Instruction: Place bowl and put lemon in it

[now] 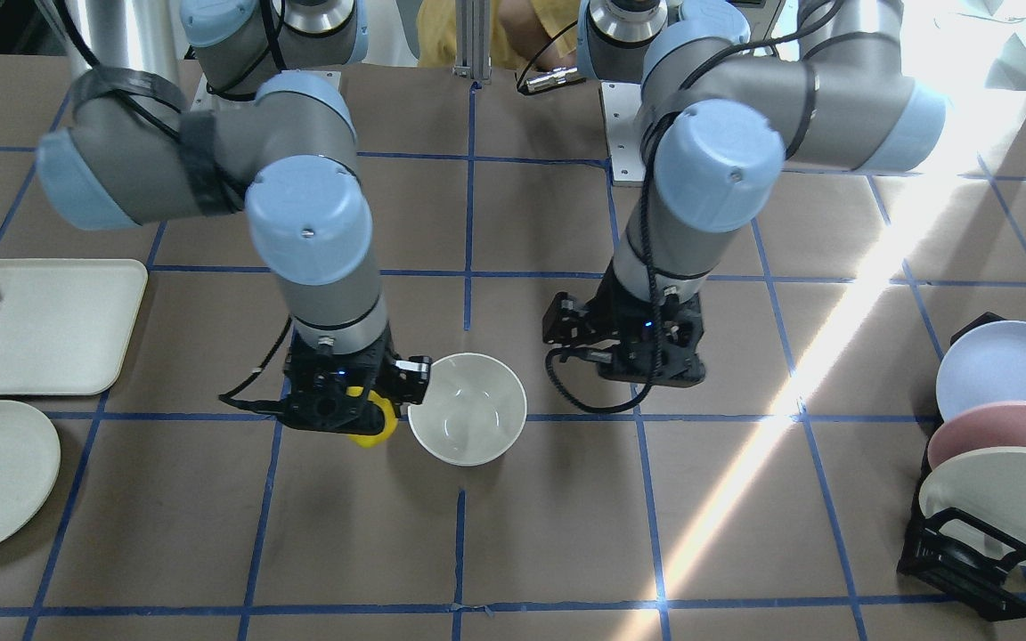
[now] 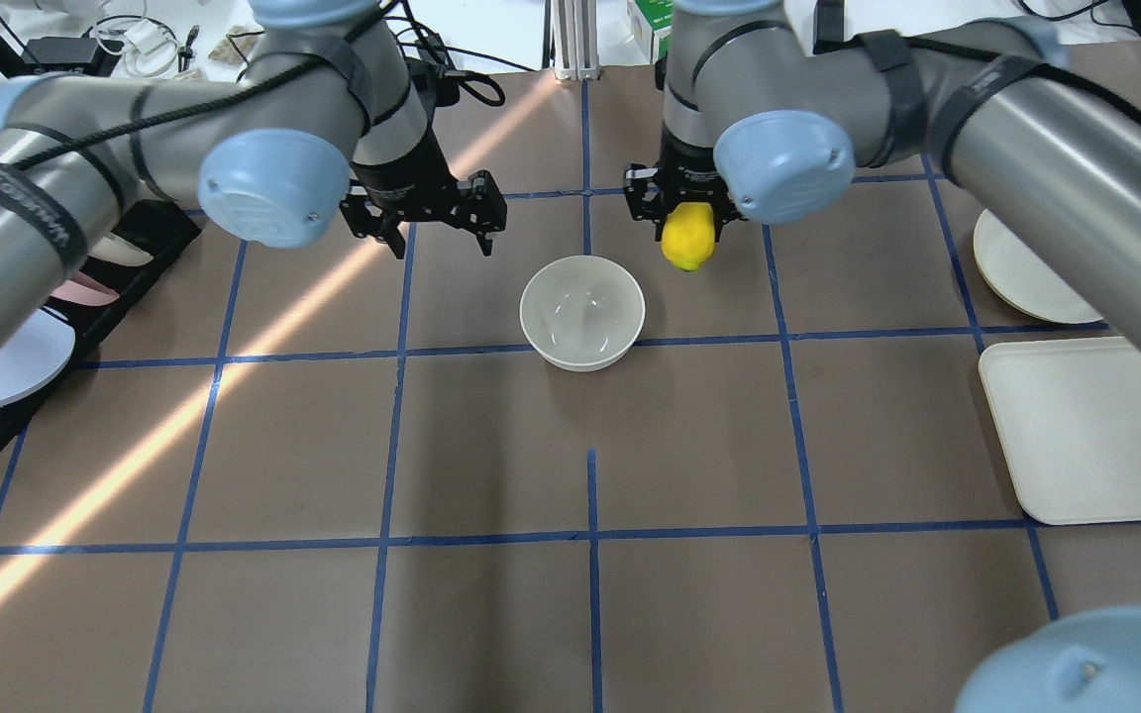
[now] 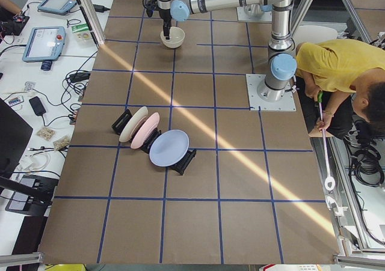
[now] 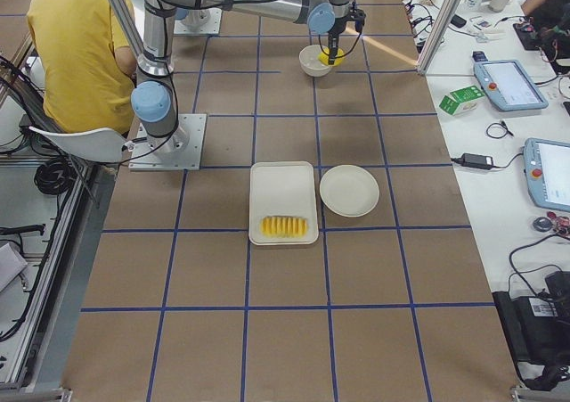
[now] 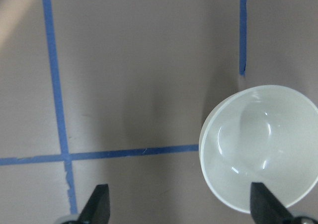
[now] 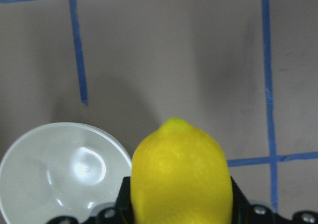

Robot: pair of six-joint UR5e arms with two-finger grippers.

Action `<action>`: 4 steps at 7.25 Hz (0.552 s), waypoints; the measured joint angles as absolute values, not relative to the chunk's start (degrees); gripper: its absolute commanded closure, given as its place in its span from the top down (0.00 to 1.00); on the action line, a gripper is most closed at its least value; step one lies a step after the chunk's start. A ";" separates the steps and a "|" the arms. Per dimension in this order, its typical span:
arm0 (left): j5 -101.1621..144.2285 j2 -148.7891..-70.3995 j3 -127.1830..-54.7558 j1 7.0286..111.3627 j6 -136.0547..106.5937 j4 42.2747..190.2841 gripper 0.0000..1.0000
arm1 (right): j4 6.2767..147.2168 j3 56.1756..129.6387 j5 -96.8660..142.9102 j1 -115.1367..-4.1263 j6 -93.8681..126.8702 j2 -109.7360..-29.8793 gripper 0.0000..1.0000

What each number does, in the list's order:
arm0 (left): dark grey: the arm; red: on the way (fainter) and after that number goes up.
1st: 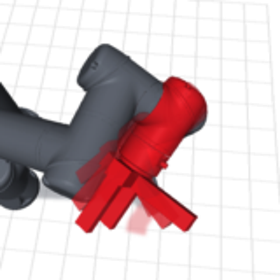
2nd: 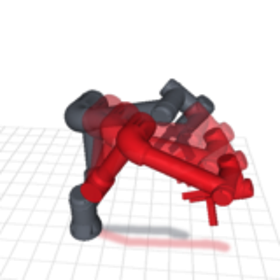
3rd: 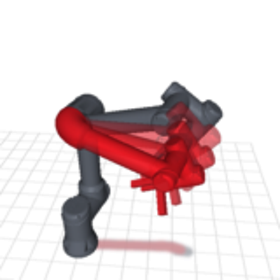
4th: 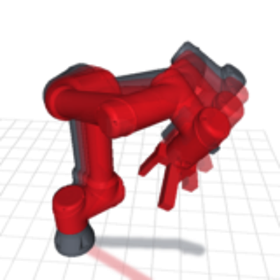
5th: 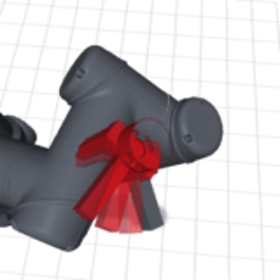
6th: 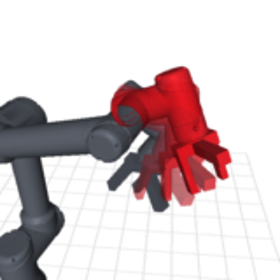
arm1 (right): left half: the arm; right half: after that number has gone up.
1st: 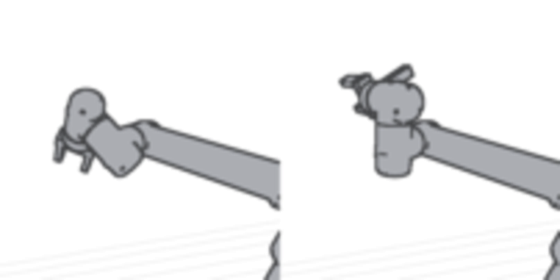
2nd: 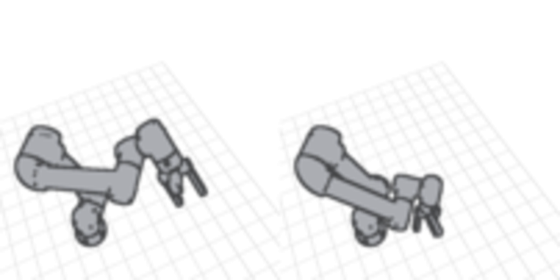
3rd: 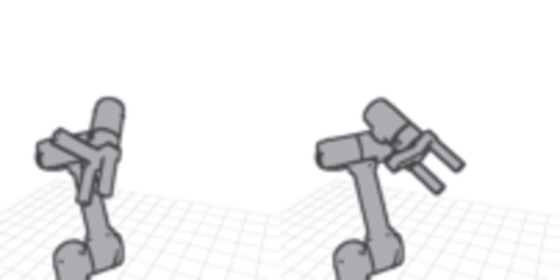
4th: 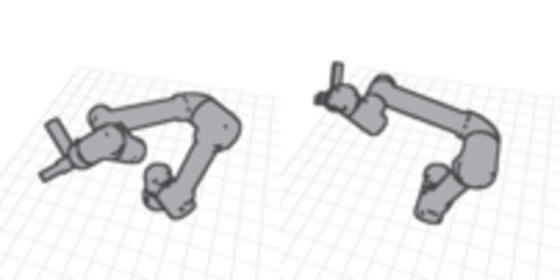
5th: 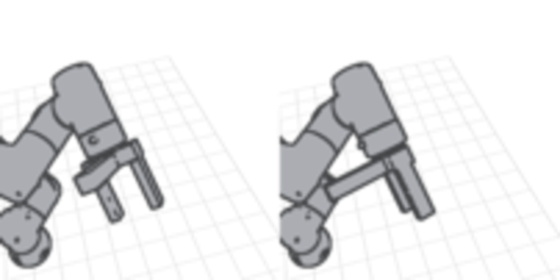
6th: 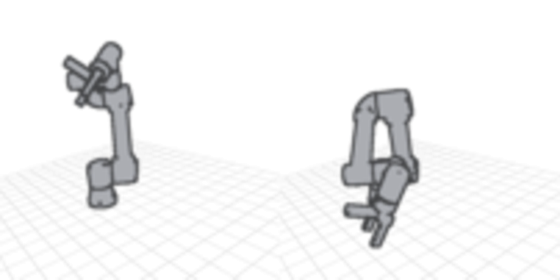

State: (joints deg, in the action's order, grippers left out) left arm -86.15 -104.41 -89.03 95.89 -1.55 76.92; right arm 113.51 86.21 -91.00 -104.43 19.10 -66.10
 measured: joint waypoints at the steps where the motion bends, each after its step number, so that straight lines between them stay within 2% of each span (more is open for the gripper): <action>1: -86.43 -101.15 -88.07 92.83 1.89 81.39 1.00 | 115.92 86.17 -90.96 -106.91 22.15 -63.87 0.00; 4: -90.01 -93.47 -86.73 90.17 4.77 87.84 1.00 | 118.30 86.18 -90.33 -111.38 26.62 -59.06 0.00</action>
State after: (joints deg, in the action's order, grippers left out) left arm -90.01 -93.47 -86.73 90.17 4.77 87.84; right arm 118.30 86.18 -90.33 -111.38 26.62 -59.06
